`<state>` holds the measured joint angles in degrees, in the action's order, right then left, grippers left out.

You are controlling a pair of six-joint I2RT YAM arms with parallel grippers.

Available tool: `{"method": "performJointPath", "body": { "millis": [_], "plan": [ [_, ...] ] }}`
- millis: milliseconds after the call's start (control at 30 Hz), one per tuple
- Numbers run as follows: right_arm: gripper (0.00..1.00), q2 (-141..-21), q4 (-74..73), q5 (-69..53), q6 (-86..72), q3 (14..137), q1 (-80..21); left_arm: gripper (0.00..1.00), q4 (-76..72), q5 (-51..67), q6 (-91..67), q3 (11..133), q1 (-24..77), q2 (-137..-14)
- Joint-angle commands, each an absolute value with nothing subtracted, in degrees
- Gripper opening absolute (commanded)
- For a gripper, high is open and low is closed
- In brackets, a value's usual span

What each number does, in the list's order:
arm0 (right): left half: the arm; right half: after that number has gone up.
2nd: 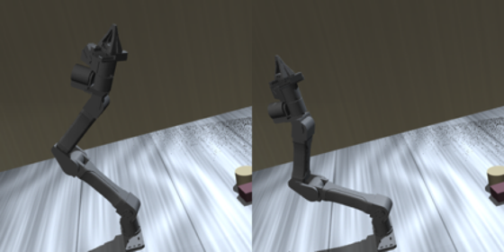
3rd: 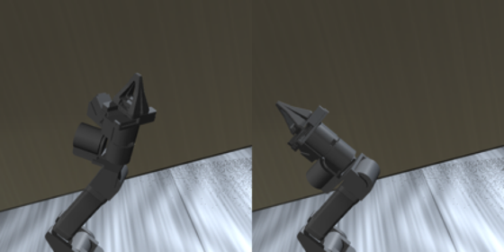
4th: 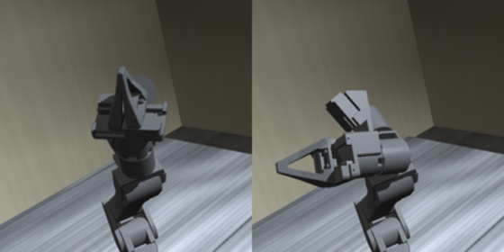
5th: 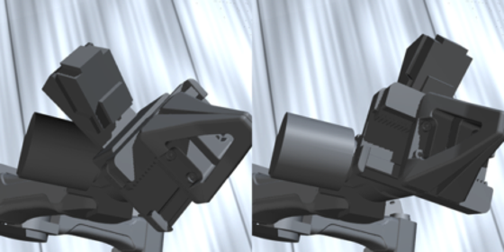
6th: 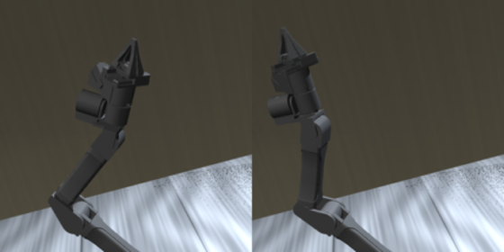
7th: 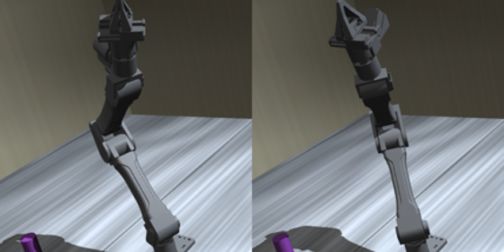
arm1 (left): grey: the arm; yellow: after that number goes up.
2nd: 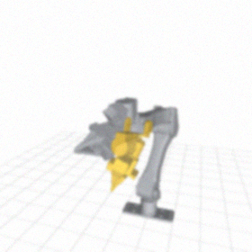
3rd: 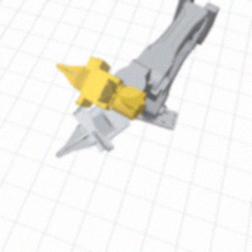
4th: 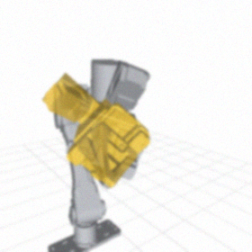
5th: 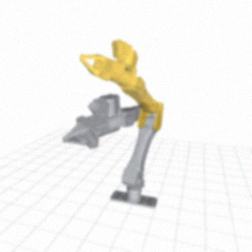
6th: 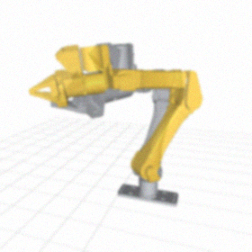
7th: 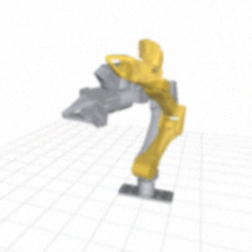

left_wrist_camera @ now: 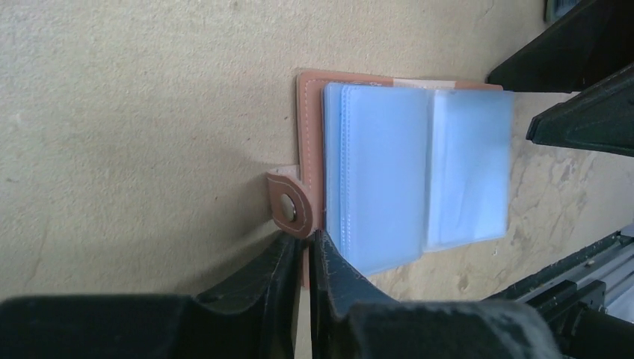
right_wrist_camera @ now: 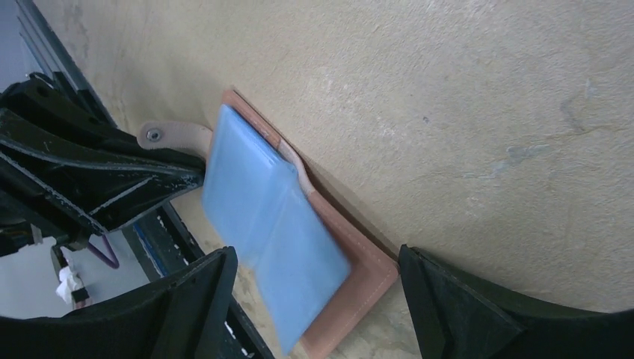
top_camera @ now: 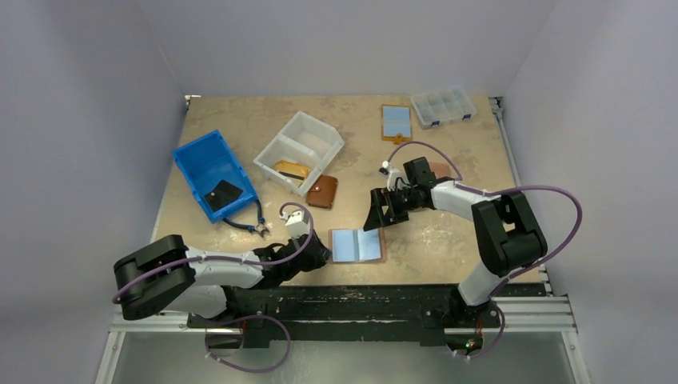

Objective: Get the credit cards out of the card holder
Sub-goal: Pick up the card holder from the center of the board.

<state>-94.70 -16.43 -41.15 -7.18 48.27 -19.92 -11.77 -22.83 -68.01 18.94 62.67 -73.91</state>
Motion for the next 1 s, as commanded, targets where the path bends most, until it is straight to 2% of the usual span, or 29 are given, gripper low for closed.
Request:
{"method": "performJointPath", "body": {
  "millis": [0, 100, 367, 433, 533, 600, 667, 800, 967],
  "plan": [
    [0.9, -94.99, -15.96, -36.2, -8.68, 48.3, -19.95, 0.11, -7.24, -22.39, -69.84, 18.67, 62.5, -80.35],
    [0.83, -96.52, -17.32, -38.76, -7.96, 49.02, -20.04, 0.07, -8.49, -22.58, -70.56, 18.56, 62.49, -82.16],
    [0.63, -98.77, -21.66, -45.07, -5.14, 51.52, -20.98, 0.06, -9.58, -23.11, -70.8, 18.1, 62.49, -81.73],
    [0.53, -98.15, -22.16, -45.88, -4.23, 52.08, -21.0, 0.06, -9.69, -23.12, -70.76, 17.89, 62.49, -81.44],
    [0.31, -97.46, -23.88, -48.34, -2.1, 53.48, -20.99, 0.06, -9.73, -23.24, -70.89, 17.59, 62.5, -80.77],
    [0.11, -96.94, -24.92, -49.6, -0.38, 54.33, -20.97, 0.06, -9.46, -23.44, -70.89, 17.37, 62.49, -80.12],
    [0.0, -96.42, -25.43, -50.15, 1.21, 54.93, -20.93, 0.07, -8.85, -23.55, -70.8, 17.38, 62.49, -79.08],
    [0.0, -95.78, -25.94, -50.81, 3.89, 56.58, -20.71, 0.11, -7.27, -23.57, -69.37, 17.4, 62.49, -74.87],
    [0.0, -95.58, -28.45, -46.64, 9.14, 60.66, -20.13, 0.42, -3.13, -22.95, -65.13, 17.89, 62.49, -67.19]
  ]
}}
